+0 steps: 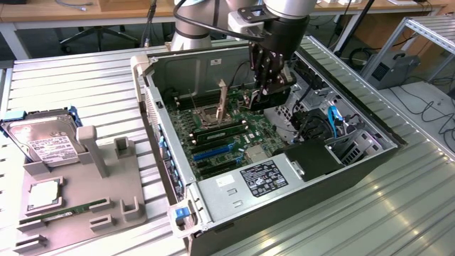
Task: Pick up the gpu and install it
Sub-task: 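Insert the gpu into the slot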
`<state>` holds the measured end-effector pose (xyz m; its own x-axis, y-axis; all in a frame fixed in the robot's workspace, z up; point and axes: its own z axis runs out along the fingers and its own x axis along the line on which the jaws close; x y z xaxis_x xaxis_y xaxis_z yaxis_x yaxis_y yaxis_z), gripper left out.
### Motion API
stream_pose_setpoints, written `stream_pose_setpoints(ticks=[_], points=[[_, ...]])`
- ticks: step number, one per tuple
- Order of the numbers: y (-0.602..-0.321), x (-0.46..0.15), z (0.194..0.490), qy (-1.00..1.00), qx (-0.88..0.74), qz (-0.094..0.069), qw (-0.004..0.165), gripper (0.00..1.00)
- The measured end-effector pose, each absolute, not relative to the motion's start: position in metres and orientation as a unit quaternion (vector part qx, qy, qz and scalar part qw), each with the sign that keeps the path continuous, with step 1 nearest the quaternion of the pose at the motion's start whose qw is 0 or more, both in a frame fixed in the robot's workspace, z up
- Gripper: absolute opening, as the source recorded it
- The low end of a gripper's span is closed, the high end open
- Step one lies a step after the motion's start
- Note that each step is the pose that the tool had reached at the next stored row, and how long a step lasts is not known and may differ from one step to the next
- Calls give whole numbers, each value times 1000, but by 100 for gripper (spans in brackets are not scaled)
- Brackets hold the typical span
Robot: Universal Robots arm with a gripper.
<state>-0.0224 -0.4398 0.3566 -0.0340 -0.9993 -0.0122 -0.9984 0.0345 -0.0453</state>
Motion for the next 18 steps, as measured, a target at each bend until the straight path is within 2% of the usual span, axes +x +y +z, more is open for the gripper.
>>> stream_pose_setpoints(ticks=[18], points=[[-440, -22, 357, 689, -724, -11, 21, 26]])
